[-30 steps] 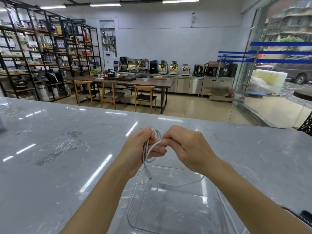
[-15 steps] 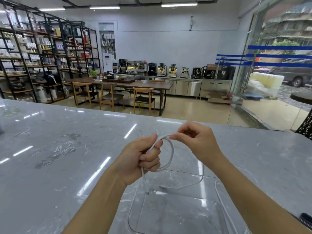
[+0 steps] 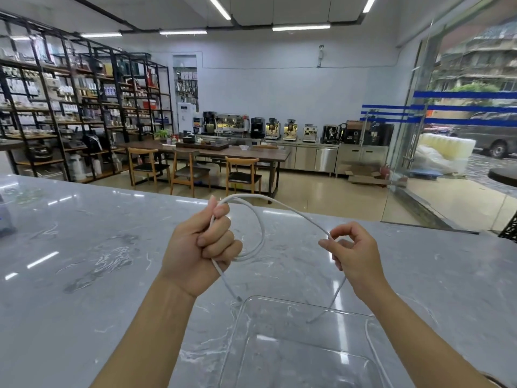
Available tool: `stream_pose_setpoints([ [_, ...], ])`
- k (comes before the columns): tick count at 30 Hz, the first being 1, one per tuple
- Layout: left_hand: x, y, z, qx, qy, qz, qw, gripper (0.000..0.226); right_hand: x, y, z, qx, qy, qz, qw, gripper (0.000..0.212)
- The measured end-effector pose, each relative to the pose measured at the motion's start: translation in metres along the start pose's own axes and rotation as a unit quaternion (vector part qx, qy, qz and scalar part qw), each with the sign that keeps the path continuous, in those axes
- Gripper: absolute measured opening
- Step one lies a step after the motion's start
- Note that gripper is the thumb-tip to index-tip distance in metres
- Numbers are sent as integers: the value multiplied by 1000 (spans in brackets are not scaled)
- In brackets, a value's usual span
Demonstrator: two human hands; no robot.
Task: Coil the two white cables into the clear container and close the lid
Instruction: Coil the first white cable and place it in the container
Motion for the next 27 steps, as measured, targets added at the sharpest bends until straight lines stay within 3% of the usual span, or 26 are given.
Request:
stream_pose_setpoints([
  [3,3,9,9,14,35,-30,999,41,4,11,6,2,50,-30,998,23],
  [6,3,9,12,15,53,-35,998,38,8,-3,-1,189,18,47,981,17],
  [9,2,6,13,-16,62,-34,997,36,25,-32,-53,411,-156,217,872,9],
  [11,1,2,16,-87,86,-27,992,35,48,-52,-84,425,-249,344,799,15],
  [12,0,-1,17,-126,102,-19,987,35,58,-63,-92,405,-273,383,784,18],
  [17,1,-13,27,-221,169,-2,960,35,75,-102,-104,334,-319,414,785,8],
  [23,1,-31,27,-262,194,16,945,32,81,-124,-106,306,-325,429,786,24],
  [27,-2,-48,15,-348,171,48,921,40,73,-126,-101,311,-289,427,798,29],
])
Point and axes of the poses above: each hand's wrist, its own x-axis away from the middle knuckle, its own z-axis out of the back of the hand, y = z × x, the point moved 9 cm from there along -x, towards the middle knuckle, and after that the axes turned 9 degrees about z, right-handed, at the moved point
